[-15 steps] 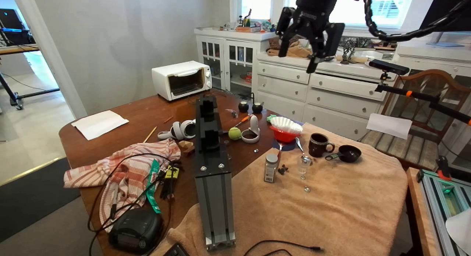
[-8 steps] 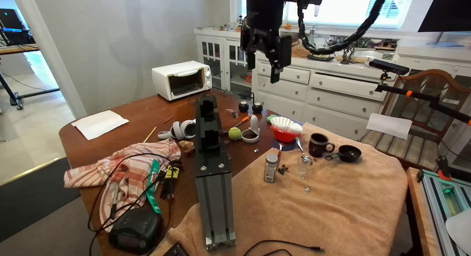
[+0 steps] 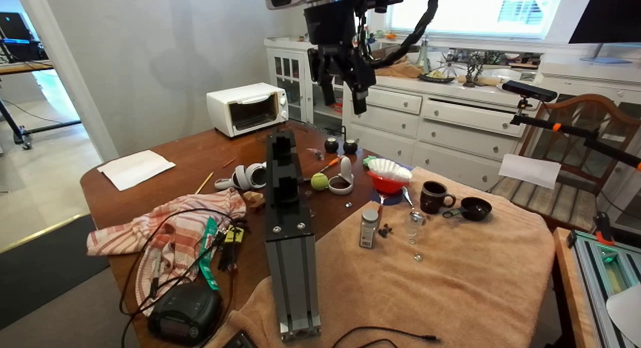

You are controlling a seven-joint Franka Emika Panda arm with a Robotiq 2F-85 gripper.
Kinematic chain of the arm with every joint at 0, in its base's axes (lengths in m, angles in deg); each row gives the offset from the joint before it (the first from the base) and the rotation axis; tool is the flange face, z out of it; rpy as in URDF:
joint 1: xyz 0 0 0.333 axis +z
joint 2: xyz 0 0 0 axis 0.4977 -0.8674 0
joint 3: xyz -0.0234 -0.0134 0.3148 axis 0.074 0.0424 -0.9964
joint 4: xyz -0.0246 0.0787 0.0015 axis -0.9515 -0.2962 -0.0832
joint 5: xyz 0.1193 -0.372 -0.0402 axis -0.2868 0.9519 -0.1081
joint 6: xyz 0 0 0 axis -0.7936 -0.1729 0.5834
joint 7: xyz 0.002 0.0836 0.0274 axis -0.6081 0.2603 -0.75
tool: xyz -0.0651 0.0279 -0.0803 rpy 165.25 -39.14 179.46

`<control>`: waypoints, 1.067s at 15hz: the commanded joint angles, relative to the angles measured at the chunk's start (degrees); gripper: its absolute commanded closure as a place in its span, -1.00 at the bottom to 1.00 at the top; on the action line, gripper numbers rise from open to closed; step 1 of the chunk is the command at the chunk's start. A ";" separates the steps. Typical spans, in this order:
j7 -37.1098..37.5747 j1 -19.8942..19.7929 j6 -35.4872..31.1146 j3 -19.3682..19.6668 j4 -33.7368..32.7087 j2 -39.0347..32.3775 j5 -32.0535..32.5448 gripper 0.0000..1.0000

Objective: Roll the wooden roller over the towel.

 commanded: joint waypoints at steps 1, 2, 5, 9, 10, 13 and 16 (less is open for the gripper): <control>0.11 -0.92 0.30 -1.13 -0.44 -0.23 0.27 -1.00; 1.79 -1.09 0.12 -0.76 -0.18 -0.10 0.08 -1.00; 11.96 -1.62 0.29 -0.39 -2.72 -3.41 -3.57 -1.00; 19.35 -2.38 -6.71 -1.47 -5.52 -8.90 -9.69 -1.00; 19.29 -2.57 -9.79 -1.73 -6.43 -10.46 -10.06 -1.00; 17.47 -2.57 -15.89 -2.12 -10.55 -14.53 -7.93 -1.00; 19.44 -1.68 -19.57 -1.08 -14.31 -17.51 -4.63 -1.00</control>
